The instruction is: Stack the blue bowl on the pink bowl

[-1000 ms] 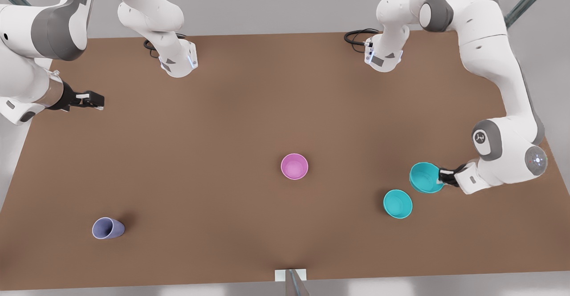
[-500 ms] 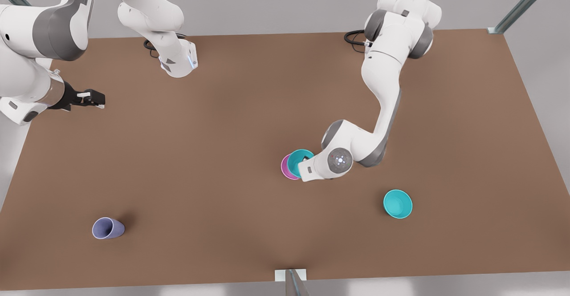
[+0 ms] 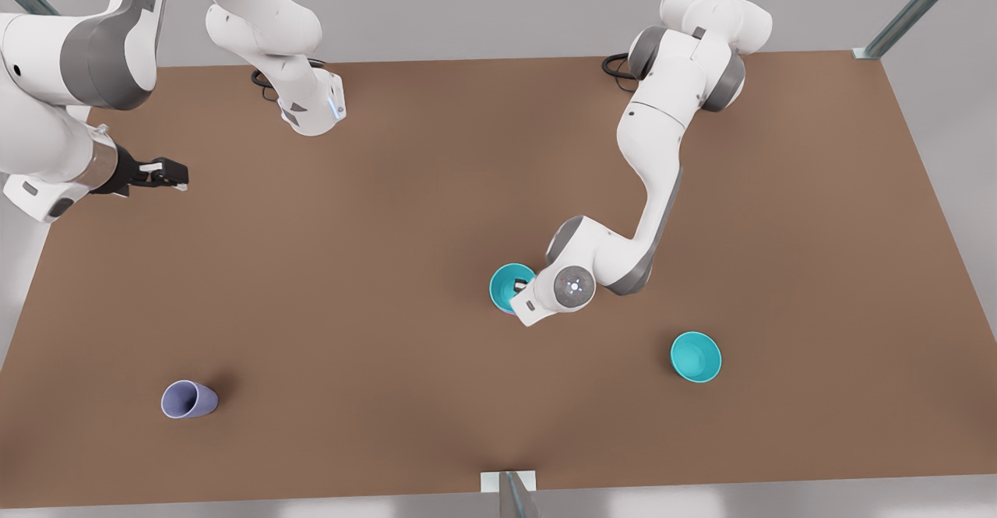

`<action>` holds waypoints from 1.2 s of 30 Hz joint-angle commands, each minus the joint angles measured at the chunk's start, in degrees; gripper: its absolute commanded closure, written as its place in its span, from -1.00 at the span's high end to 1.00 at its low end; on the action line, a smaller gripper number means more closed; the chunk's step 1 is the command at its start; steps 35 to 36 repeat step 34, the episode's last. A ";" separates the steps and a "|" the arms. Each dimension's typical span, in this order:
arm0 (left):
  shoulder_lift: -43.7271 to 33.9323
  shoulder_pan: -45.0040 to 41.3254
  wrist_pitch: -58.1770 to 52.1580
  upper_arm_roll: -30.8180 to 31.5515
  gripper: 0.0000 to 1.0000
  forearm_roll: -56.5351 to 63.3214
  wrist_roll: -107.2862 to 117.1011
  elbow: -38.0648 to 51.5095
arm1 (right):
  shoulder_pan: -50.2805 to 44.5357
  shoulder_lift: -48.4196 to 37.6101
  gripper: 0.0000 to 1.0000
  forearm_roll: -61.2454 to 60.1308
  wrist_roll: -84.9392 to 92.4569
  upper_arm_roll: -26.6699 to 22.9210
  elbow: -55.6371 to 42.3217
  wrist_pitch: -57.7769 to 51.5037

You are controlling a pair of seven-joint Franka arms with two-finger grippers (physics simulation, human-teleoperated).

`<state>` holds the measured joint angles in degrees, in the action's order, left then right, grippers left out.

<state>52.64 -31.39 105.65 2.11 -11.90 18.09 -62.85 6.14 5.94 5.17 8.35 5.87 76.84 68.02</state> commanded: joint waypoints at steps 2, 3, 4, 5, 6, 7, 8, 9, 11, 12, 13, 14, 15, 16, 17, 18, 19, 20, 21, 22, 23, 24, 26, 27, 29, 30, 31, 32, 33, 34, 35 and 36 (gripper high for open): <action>-0.08 0.01 0.00 0.00 1.00 -0.23 12.24 -0.08 | 0.01 -0.05 1.00 -0.25 0.62 0.02 -0.02 -0.08; -0.08 0.01 -0.18 0.00 1.00 -0.14 12.14 -0.08 | 0.02 -0.05 1.00 -0.25 0.70 0.02 -0.02 -0.08; -0.17 0.36 -0.44 0.00 1.00 -0.14 12.06 -0.08 | 0.01 -0.23 1.00 -0.25 0.88 0.02 -0.02 -0.25; -0.61 0.80 -1.85 0.00 1.00 0.21 11.97 -0.08 | 0.10 -0.32 1.00 -0.25 1.06 0.02 -0.02 -0.25; -1.84 1.86 -4.39 0.00 1.00 0.73 11.18 -0.08 | 0.01 -0.40 1.00 -0.16 1.06 0.02 -0.02 -0.25; -4.64 3.61 -8.52 0.00 1.00 2.32 10.39 -0.08 | 0.01 -0.40 1.00 -0.16 0.97 0.02 -0.02 -0.25; -10.10 7.30 -17.83 -0.27 1.00 5.39 9.07 0.53 | 0.01 -0.58 1.00 -0.16 0.53 -0.25 -0.02 0.01; -15.10 9.67 -20.74 -0.44 1.00 8.38 7.49 0.62 | 0.02 -0.93 1.00 0.02 0.53 -0.16 -0.02 0.19; -23.63 17.41 -30.22 -0.35 1.00 12.42 -9.62 0.53 | 0.10 -1.11 1.00 0.10 0.53 -0.16 -0.02 0.36; -25.47 19.60 -33.30 -0.35 1.00 14.09 -14.47 0.53 | 0.10 -1.02 1.00 0.10 0.53 -0.16 -0.02 0.28; -28.11 21.89 -37.17 -0.35 1.00 16.02 -19.48 0.62 | 0.10 -1.02 1.00 0.10 0.62 -0.25 0.06 0.28; -32.86 24.44 -33.94 0.00 1.00 16.21 -21.78 -2.27 | 0.10 -0.93 1.00 0.10 0.62 -0.16 0.15 0.27; -40.24 24.45 -31.38 0.00 1.00 15.25 -21.78 -9.84 | 0.10 -0.84 1.00 0.10 0.62 -0.16 0.33 0.27; -40.16 24.36 -32.35 -0.09 1.00 14.36 -21.61 -9.66 | 0.10 -0.84 1.00 0.10 0.53 -0.16 0.59 0.36; -39.63 24.36 -33.14 -0.79 1.00 14.36 -21.61 -9.57 | 0.10 -0.93 1.00 0.10 0.53 -0.16 0.59 0.27; -39.63 24.27 -33.40 -0.79 1.00 14.45 -21.61 -9.57 | 0.10 -0.93 1.00 0.10 0.53 -0.16 0.68 0.36; -39.63 24.27 -34.19 -0.79 1.00 14.36 -21.52 -9.49 | 0.10 -0.93 1.00 0.10 0.53 -0.25 0.68 0.27; -39.55 24.27 -34.19 -0.79 1.00 14.36 -21.52 -9.49 | 0.10 -1.02 1.00 0.10 0.53 -0.16 1.03 0.36; -39.55 24.27 -34.28 -0.79 1.00 14.36 -21.61 -9.49 | 0.10 -1.02 1.00 0.10 0.62 -0.16 1.03 0.36; -38.84 24.62 -35.85 -0.70 1.00 14.19 -21.43 -8.53 | 0.10 -0.93 1.00 0.10 0.62 -0.16 1.03 0.36; -38.75 24.62 -36.83 -0.79 1.00 14.19 -21.43 -8.43 | 0.10 -0.93 1.00 0.10 0.62 -0.16 1.38 0.27; -37.88 24.71 -38.84 -0.79 1.00 14.10 -21.43 -8.43 | 0.10 -0.93 1.00 -0.07 0.44 -0.16 2.34 0.27; -35.68 24.27 -44.38 -0.62 1.00 14.01 -21.43 -8.61 | 0.10 -0.93 1.00 -0.16 0.44 -0.16 5.24 -0.69; -35.68 24.10 -44.74 -0.35 1.00 13.57 -21.34 -8.52 | 0.10 -0.41 1.00 -0.25 0.27 -0.16 12.27 -3.06; -35.68 24.18 -43.25 -0.35 1.00 13.66 -21.34 -7.38 | -0.25 3.37 1.00 -1.30 0.18 -0.07 21.59 -2.28; -35.68 24.18 -42.81 -0.35 1.00 13.66 -21.34 -6.76 | -0.60 1.54 1.00 -2.00 0.18 -0.07 21.95 -1.22; -35.68 24.18 -42.72 -0.35 1.00 13.66 -21.25 -5.80 | -0.25 -1.36 1.00 -4.54 0.26 -0.25 17.59 0.53; -35.68 24.18 -42.72 -0.53 1.00 13.66 -21.26 -5.71 | -0.16 -0.93 1.00 -3.68 1.14 -0.16 9.65 0.80; -35.68 24.27 -42.72 -0.44 1.00 13.66 -21.26 -5.44 | -0.25 -1.46 1.00 -1.74 1.23 0.02 8.68 0.80; -35.68 24.27 -42.72 -0.44 1.00 13.66 -21.34 -5.44 | -0.25 -1.55 1.00 -1.74 1.32 0.02 8.50 0.71; -35.68 24.27 -42.72 -0.44 1.00 13.66 -21.34 -5.44 | -0.25 -1.55 1.00 -1.74 1.32 0.02 8.50 0.71; -35.68 24.27 -42.72 -0.44 1.00 13.66 -21.34 -5.44 | -0.25 -1.55 1.00 -1.74 1.32 0.02 8.50 0.71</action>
